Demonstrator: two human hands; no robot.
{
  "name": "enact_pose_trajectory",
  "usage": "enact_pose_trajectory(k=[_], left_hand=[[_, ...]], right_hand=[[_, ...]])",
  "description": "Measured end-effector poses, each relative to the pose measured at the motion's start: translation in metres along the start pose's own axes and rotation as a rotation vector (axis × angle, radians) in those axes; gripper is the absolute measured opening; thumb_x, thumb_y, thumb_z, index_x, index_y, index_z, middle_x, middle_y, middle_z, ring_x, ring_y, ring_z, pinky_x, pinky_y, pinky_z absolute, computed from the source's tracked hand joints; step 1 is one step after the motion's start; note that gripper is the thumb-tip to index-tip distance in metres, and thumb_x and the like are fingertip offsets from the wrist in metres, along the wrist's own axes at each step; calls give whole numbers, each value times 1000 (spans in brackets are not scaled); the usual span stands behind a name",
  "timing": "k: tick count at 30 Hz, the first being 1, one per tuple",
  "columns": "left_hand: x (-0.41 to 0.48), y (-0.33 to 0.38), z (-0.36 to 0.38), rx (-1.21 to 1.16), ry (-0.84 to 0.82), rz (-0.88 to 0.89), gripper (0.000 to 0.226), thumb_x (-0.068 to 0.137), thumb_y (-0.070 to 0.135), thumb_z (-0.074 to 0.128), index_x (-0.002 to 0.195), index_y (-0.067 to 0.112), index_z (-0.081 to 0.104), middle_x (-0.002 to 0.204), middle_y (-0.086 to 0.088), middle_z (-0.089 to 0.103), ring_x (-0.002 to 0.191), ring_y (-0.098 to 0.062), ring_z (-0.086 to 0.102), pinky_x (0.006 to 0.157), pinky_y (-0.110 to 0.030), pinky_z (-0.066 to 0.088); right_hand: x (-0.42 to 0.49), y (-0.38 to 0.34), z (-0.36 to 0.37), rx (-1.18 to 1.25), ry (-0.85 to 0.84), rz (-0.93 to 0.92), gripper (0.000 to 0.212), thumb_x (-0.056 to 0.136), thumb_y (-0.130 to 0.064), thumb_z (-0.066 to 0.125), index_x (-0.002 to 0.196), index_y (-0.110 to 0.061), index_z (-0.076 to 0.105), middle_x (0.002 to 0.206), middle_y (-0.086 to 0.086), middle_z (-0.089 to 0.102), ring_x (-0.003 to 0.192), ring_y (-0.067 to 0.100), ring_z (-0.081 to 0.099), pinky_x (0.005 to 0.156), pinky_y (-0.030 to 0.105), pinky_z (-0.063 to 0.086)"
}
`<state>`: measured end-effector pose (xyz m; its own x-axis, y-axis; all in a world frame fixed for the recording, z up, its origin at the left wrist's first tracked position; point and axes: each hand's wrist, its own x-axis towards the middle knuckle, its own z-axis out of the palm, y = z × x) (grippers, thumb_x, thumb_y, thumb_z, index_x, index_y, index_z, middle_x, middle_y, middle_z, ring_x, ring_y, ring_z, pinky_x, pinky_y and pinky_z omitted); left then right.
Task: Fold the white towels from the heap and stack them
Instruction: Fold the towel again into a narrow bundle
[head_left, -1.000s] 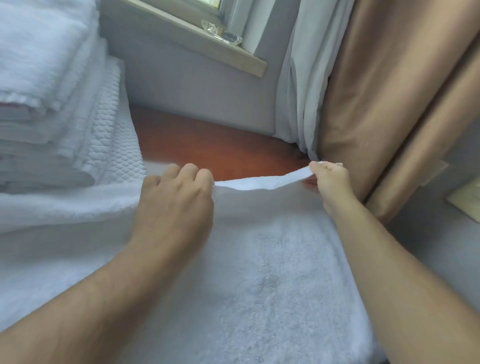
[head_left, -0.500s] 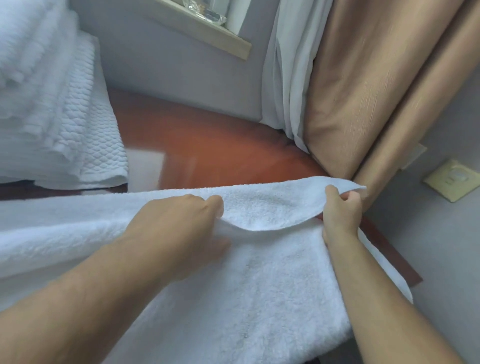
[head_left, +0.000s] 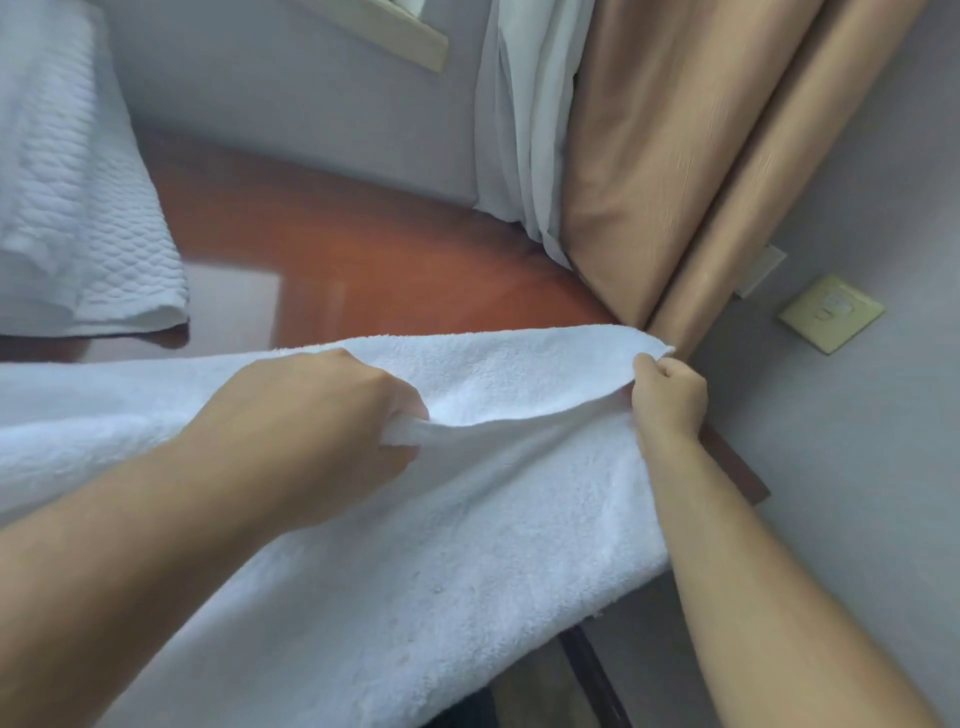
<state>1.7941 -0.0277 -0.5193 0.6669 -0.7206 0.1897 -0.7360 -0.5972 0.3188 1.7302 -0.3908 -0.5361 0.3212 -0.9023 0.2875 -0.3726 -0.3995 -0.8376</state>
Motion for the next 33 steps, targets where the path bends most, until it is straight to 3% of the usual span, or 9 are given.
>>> enact_pose_trajectory(k=[2,6,11,17,19,21,24,28,33], left_hand=[[-2,4,2,-3,-40,17,25,87,59,51,112,60,56,91,17,61,89,-9,61,70,-28,52],[-1,3,-2,-13,-79,37,25,86,48,54,107,61,59,85,16,64,81,-5,61,67,-30,55],[-1,2,-8,4,-81,56,24,81,44,53,95,62,61,68,16,61,63,-2,55,48,-24,41],[-2,0,-9,-11,-144,31,26,78,46,58,98,64,61,77,21,66,69,-1,59,59,-27,54],[-2,-3,-9,-37,-154,23,28,78,51,59,100,68,58,82,25,64,78,3,58,66,-27,54],[-1,-5,-7,-6,-160,41,24,80,56,61,102,65,60,93,26,57,91,5,50,75,-26,51],[2,-7,-2,112,-156,84,31,84,67,51,113,57,51,125,27,41,112,0,40,92,-27,42],[4,-13,8,158,-227,-23,91,73,83,5,155,45,-6,168,7,-1,154,-14,4,123,-34,12],[12,-28,8,157,-243,-15,93,72,85,7,155,45,-9,167,12,-15,154,-10,-10,123,-37,2]], right_hand=[[-4,3,-1,15,107,-9,30,77,-27,51,56,-17,33,47,-11,37,44,10,30,47,33,26],[-2,-6,-1,19,213,-12,21,86,-27,50,78,-8,55,75,-5,54,66,15,47,48,13,31],[-6,-5,-2,82,247,11,32,75,-31,43,76,0,54,69,-3,49,62,16,43,54,26,35],[-9,-9,-7,108,223,69,19,76,-23,49,80,-5,53,81,5,56,72,25,48,52,19,35],[-14,-11,-8,-27,258,77,16,78,-8,56,93,-11,57,111,14,59,91,32,54,67,13,43],[-19,-13,-13,-374,273,-97,38,75,1,58,106,-20,63,130,11,50,115,37,48,98,34,43],[-22,-28,-9,-598,34,-448,38,80,-5,58,110,-25,68,134,3,50,128,32,42,108,42,33],[-29,-42,12,-796,-539,-190,68,98,-59,37,155,-22,38,165,3,20,153,30,14,122,49,17],[-32,-27,30,-847,-594,-142,83,93,-76,17,162,-32,7,171,-2,-5,156,27,-11,123,49,-4]])
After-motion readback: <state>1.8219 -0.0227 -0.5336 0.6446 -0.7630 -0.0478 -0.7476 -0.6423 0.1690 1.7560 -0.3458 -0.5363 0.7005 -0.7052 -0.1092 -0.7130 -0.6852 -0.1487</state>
